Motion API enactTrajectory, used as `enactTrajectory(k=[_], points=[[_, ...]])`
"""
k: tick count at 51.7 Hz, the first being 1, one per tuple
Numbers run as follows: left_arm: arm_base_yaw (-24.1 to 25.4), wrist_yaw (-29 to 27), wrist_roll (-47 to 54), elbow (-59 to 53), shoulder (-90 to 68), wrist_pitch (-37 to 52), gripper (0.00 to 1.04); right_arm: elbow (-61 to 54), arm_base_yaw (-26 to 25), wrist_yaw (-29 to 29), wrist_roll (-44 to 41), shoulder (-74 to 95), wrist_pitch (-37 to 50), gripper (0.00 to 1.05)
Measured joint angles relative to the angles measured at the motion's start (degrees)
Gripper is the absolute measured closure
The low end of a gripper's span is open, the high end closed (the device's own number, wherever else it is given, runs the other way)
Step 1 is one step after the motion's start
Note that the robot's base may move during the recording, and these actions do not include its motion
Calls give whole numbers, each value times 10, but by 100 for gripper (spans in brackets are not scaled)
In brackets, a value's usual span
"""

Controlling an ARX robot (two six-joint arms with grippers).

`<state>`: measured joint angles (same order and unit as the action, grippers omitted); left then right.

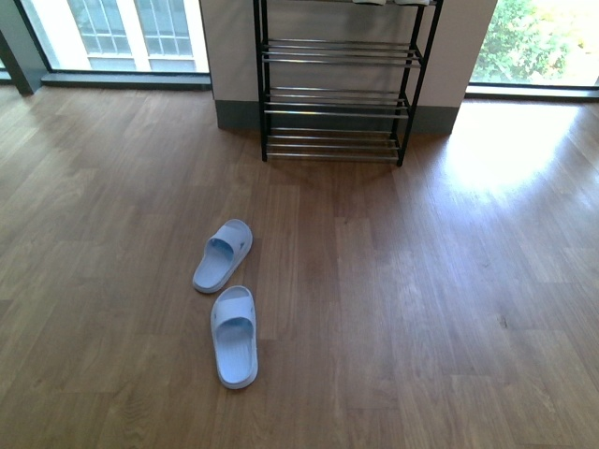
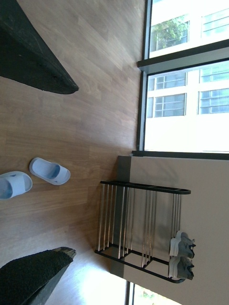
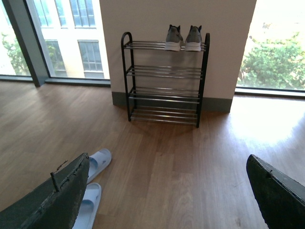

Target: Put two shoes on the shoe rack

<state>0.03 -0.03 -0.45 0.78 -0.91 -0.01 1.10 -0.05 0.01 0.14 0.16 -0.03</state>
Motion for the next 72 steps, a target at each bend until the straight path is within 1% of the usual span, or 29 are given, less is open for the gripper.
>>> enactTrajectory(k=[72], points=[[0,0,0,0,0,0,9,0,0,0,0,0,0,9]])
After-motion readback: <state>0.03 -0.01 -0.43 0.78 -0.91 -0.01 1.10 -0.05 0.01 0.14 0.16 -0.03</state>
